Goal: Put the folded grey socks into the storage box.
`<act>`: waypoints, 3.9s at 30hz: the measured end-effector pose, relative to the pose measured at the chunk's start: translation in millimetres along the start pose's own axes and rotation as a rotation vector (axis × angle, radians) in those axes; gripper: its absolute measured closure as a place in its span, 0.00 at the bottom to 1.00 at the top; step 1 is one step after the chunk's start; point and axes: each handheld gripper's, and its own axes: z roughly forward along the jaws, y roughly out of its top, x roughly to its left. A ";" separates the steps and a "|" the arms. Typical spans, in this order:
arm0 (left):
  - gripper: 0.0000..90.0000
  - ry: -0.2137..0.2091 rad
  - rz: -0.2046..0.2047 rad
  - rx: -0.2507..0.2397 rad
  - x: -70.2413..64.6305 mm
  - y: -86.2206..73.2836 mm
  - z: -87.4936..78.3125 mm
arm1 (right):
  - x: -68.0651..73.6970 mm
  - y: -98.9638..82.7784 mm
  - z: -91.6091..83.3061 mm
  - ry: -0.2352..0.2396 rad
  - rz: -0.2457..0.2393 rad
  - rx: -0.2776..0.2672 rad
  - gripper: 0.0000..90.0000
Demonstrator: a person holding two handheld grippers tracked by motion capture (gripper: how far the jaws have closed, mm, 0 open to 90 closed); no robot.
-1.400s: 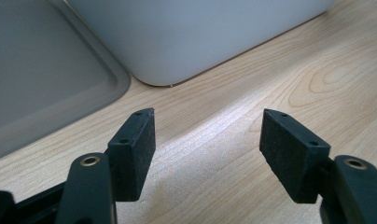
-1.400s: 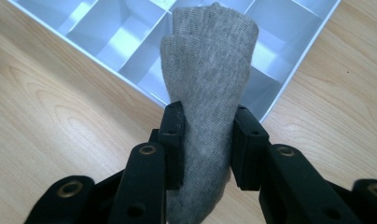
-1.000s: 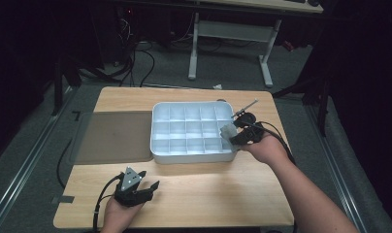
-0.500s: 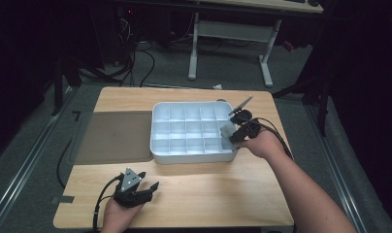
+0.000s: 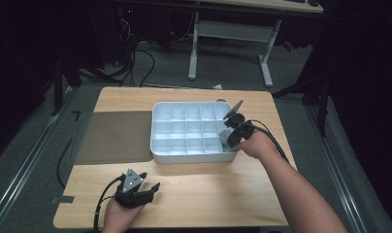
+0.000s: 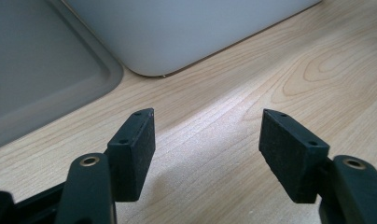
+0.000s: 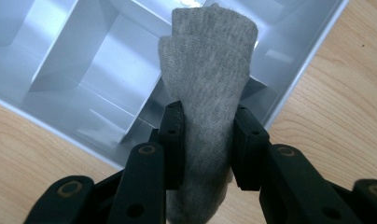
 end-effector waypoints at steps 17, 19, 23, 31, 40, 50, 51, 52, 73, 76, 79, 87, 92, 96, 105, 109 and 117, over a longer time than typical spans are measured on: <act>0.41 -0.001 -0.002 0.002 -0.7 0.0 0.2 | 3.7 6.6 21.6 -0.001 -0.013 0.063 0.79; 0.41 -0.002 -0.002 0.000 -1.1 -0.4 0.1 | 4.1 6.7 22.3 -0.002 -0.014 0.064 0.79; 0.41 -0.001 -0.001 0.004 -1.3 -1.2 0.1 | 4.2 7.2 25.8 -0.001 -0.020 0.072 0.79; 0.41 0.000 -0.004 0.005 -0.3 -1.6 0.0 | 4.8 7.3 30.8 0.005 -0.008 0.085 0.79; 0.41 0.001 -0.003 0.006 -0.5 -1.7 0.1 | 4.8 6.5 41.1 0.012 0.016 0.103 0.78; 0.41 0.000 0.002 0.010 -0.8 -1.6 0.5 | 2.5 6.5 43.4 0.039 0.003 0.099 0.74; 0.41 0.000 0.002 0.010 -0.8 -1.5 0.5 | 2.6 6.6 43.8 0.035 -0.015 0.095 0.72; 0.41 0.000 0.003 0.011 -0.8 -1.6 0.5 | 4.5 6.8 43.4 0.036 -0.002 0.104 0.70; 0.41 0.001 -0.009 0.018 2.9 -1.9 0.1 | -3.2 10.6 2.8 0.051 0.006 0.057 0.73; 0.42 0.003 -0.013 0.017 3.6 -2.0 0.4 | -2.5 8.0 0.2 0.052 -0.001 0.068 0.88; 0.42 -0.001 -0.014 0.020 3.6 -2.0 0.4 | -1.2 5.4 6.8 0.043 -0.014 0.099 0.94; 0.42 -0.001 -0.021 0.013 4.0 -2.2 -0.3 | 2.4 4.3 38.2 0.044 -0.013 0.146 0.93; 0.42 -0.004 -0.027 0.011 4.7 -2.3 -1.5 | 3.4 6.3 30.4 0.051 -0.002 0.149 0.92; 0.43 -0.005 -0.024 0.012 4.3 -1.9 -1.2 | 1.7 13.7 10.5 0.042 -0.005 0.094 0.94; 0.43 -0.006 -0.031 0.009 4.3 -2.7 -2.2 | -1.1 29.2 28.7 0.008 0.015 0.104 0.97; 0.43 -0.010 -0.030 0.008 4.6 -2.4 -3.5 | -0.9 31.0 41.8 0.000 -0.006 0.118 0.97; 0.43 -0.013 -0.032 0.007 4.6 -2.4 -2.9 | 2.2 33.0 52.9 -0.009 -0.029 0.140 1.00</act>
